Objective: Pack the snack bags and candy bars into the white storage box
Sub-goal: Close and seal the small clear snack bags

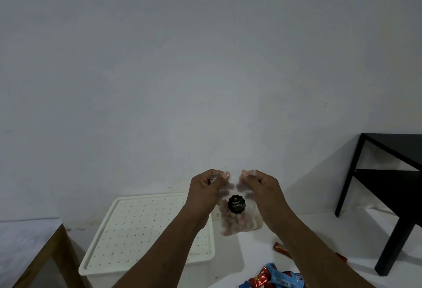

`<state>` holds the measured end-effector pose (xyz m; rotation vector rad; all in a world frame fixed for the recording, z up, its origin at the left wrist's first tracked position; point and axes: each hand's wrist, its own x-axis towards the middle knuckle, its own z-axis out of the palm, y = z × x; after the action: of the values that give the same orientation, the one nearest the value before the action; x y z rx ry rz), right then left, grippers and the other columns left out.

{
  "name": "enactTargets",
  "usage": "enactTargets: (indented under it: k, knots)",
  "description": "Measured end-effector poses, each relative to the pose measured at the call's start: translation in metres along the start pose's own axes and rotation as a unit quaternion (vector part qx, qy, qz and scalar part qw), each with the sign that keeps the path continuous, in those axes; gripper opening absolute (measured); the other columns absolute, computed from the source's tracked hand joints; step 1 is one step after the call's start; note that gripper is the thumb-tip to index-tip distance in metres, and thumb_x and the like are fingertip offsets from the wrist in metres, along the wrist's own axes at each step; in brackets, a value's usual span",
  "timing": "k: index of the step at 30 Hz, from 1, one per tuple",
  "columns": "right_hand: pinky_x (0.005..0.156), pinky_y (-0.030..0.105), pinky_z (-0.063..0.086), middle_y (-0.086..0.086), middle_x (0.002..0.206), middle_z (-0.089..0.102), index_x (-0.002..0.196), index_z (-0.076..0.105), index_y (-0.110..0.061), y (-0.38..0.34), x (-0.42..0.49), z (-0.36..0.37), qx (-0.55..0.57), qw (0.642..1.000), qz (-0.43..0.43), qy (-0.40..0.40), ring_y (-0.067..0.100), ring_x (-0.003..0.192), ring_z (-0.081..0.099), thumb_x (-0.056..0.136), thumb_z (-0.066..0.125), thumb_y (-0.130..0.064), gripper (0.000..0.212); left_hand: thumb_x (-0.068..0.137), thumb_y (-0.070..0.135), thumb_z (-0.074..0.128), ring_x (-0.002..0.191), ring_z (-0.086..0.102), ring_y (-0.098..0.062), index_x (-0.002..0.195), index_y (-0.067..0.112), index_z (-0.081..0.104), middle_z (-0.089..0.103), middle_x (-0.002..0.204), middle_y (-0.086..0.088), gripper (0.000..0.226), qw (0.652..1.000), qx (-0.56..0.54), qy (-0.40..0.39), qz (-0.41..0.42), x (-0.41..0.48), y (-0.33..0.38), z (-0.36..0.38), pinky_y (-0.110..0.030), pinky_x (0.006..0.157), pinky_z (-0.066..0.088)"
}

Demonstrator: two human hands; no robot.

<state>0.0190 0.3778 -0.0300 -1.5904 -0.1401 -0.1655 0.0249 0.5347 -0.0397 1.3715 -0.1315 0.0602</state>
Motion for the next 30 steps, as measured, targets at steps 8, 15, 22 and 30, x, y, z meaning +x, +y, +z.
enactTargets:
  k: [8, 15, 22, 30]
  knots:
    - [0.067, 0.028, 0.045, 0.003, 0.068, 0.067, 0.069, 0.063, -0.013, -0.004, -0.004, -0.002, -0.036, 0.999, -0.022, -0.012, 0.011, 0.065, 0.061, 0.094, 0.061, -0.025, 0.028, 0.089, 0.027, 0.071, 0.077, 0.070, -0.024, 0.086, -0.002, 0.069, 0.071, 0.079, -0.016, 0.029, 0.995, 0.064, -0.068, -0.017, -0.005, 0.006, -0.002, -0.037, 0.074, 0.057]
    - [0.069, 0.027, 0.046, 0.003, 0.069, 0.067, 0.075, 0.064, -0.005, 0.004, -0.002, -0.005, -0.063, 0.998, -0.019, 0.017, 0.008, 0.064, 0.059, 0.097, 0.056, -0.026, 0.031, 0.092, 0.020, 0.064, 0.080, 0.070, -0.025, 0.086, 0.000, 0.067, 0.069, 0.082, -0.016, 0.021, 0.994, 0.059, -0.084, -0.048, -0.007, 0.004, -0.001, -0.039, 0.077, 0.056]
    - [0.059, 0.011, 0.045, 0.004, 0.068, 0.063, 0.081, 0.064, 0.002, 0.005, -0.006, -0.008, -0.080, 0.995, -0.030, -0.054, 0.007, 0.062, 0.056, 0.099, 0.053, -0.025, 0.035, 0.093, 0.023, 0.066, 0.075, 0.068, -0.025, 0.078, 0.004, 0.065, 0.064, 0.078, -0.015, 0.023, 0.991, 0.063, -0.097, -0.063, -0.008, 0.003, -0.003, -0.035, 0.071, 0.054]
    - [0.072, 0.026, 0.044, -0.005, 0.070, 0.060, 0.072, 0.062, -0.015, 0.019, -0.003, -0.012, -0.088, 0.996, 0.003, -0.030, 0.009, 0.070, 0.055, 0.101, 0.046, -0.033, 0.038, 0.091, 0.041, 0.067, 0.094, 0.071, -0.041, 0.091, 0.003, 0.069, 0.070, 0.087, -0.018, 0.038, 0.986, 0.017, -0.121, -0.116, -0.012, -0.001, -0.001, -0.053, 0.086, 0.058]
